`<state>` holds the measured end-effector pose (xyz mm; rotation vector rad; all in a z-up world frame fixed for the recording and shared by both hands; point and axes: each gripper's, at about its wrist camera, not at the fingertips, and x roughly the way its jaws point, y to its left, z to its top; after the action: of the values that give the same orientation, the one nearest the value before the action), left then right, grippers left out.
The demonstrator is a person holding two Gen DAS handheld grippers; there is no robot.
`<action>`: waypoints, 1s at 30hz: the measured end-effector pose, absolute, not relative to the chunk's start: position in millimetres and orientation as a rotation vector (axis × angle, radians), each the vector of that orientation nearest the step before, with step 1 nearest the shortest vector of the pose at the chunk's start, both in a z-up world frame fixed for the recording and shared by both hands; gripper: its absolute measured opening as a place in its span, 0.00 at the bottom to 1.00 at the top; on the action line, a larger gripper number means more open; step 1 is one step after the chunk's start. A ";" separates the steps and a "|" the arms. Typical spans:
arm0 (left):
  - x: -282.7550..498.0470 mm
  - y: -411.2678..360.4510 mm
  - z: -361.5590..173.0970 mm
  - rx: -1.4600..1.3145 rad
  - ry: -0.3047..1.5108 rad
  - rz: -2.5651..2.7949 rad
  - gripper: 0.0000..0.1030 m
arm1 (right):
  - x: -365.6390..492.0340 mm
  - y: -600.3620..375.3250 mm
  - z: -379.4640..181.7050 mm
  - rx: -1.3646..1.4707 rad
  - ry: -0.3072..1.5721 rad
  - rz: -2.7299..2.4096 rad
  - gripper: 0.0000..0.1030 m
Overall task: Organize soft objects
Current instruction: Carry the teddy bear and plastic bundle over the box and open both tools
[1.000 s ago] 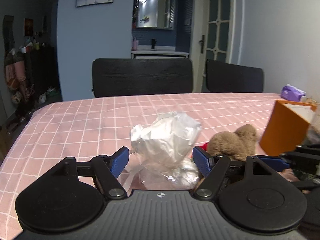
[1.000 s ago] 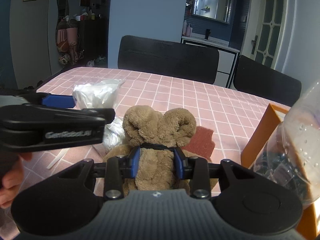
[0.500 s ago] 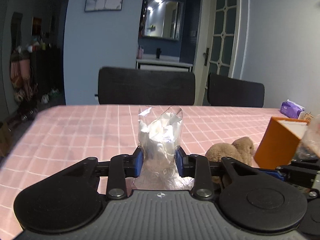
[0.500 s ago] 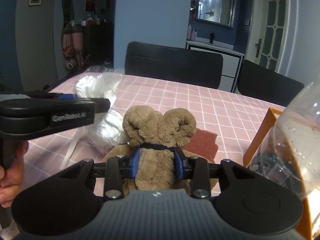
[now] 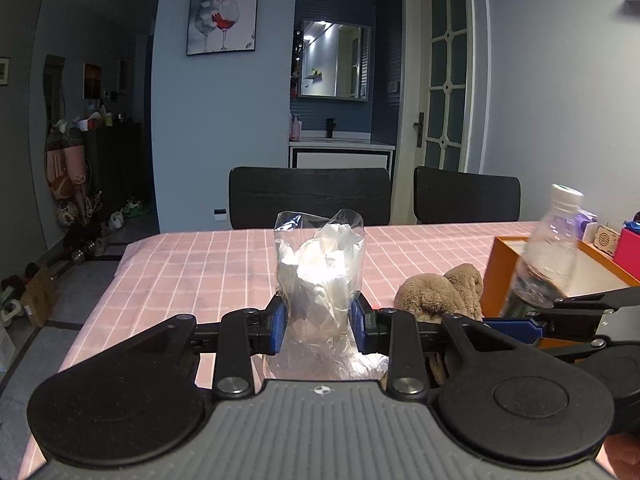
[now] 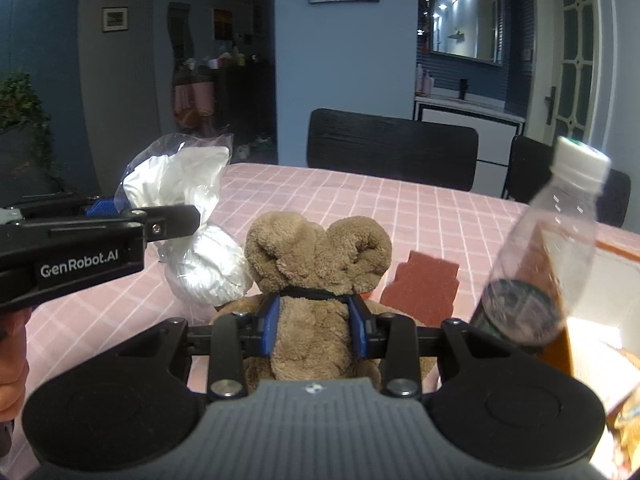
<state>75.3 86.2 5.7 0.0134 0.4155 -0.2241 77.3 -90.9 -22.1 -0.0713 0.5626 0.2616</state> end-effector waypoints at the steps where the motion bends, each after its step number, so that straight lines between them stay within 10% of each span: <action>1: 69.5 85.2 5.6 0.016 0.425 -0.222 0.36 | 69.9 -93.8 -21.3 -0.064 0.571 0.275 0.35; 30: -43.3 17.5 30.3 0.063 0.360 -0.478 0.36 | -82.4 -231.5 18.8 0.184 0.562 0.347 0.35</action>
<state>-43.3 17.5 30.3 0.0628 0.3601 -0.4783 -82.4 -231.5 18.8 0.1839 0.5621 0.3472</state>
